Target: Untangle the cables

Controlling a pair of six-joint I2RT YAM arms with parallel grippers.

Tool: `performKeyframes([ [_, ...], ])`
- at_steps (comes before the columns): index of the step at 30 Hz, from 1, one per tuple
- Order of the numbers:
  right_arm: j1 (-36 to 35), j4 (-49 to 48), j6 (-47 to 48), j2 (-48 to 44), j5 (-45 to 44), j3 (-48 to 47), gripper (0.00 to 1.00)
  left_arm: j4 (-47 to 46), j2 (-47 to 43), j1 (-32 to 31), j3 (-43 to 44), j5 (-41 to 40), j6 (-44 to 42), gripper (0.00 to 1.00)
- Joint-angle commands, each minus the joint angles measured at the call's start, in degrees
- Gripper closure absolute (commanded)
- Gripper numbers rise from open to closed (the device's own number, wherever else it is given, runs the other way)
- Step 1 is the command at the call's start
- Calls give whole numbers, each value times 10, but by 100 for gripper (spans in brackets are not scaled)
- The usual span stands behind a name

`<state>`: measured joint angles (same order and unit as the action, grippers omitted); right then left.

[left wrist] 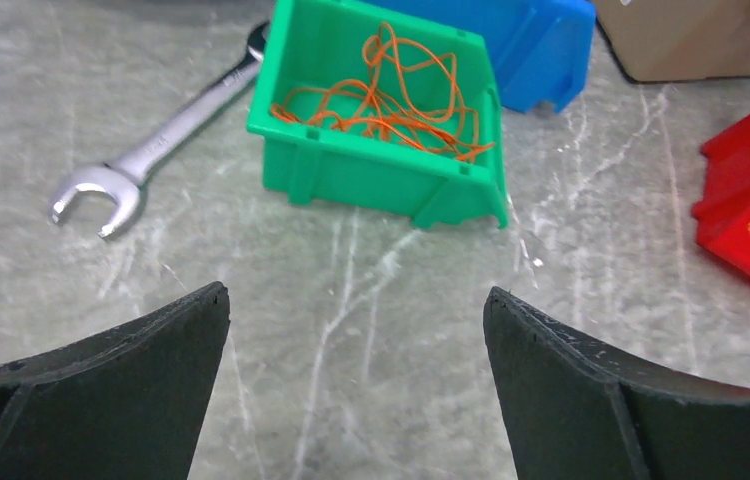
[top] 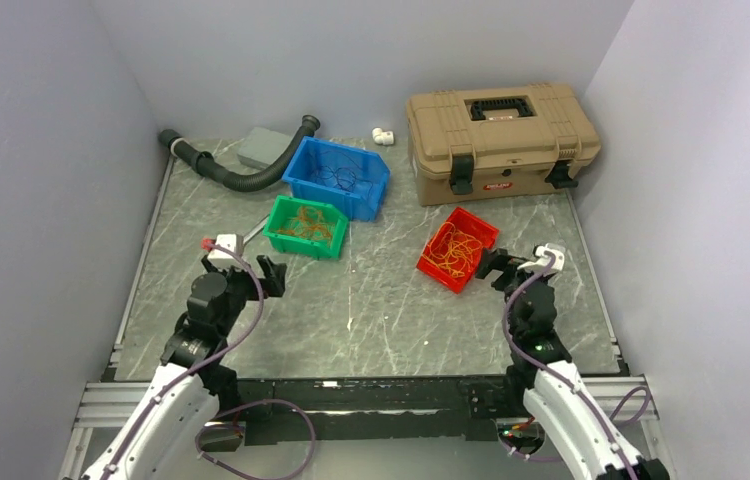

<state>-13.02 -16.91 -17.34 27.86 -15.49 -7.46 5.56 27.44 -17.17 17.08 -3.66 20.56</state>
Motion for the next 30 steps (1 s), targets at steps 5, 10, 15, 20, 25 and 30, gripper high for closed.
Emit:
performKeyframes([
  [5, 3, -329, 127, 239, -140, 33, 0, -279, 20, 1, -97, -149, -148, 1],
  [10, 23, -614, 199, 467, -134, 42, 2, -445, 161, 14, -107, -193, -271, 1],
  [15, 77, -638, 167, 583, -78, 3, 3, -594, 324, 90, -105, -112, -279, 7],
  [20, 94, -552, 133, 566, -86, -27, 5, -631, 362, 128, -96, -70, -260, 10],
  [25, 93, -516, 143, 570, -68, -44, 1, -563, 387, 135, -45, -41, -264, 12],
  [30, 97, -514, 155, 574, -37, -51, 0, -691, 482, 168, -69, 8, -270, 16],
])
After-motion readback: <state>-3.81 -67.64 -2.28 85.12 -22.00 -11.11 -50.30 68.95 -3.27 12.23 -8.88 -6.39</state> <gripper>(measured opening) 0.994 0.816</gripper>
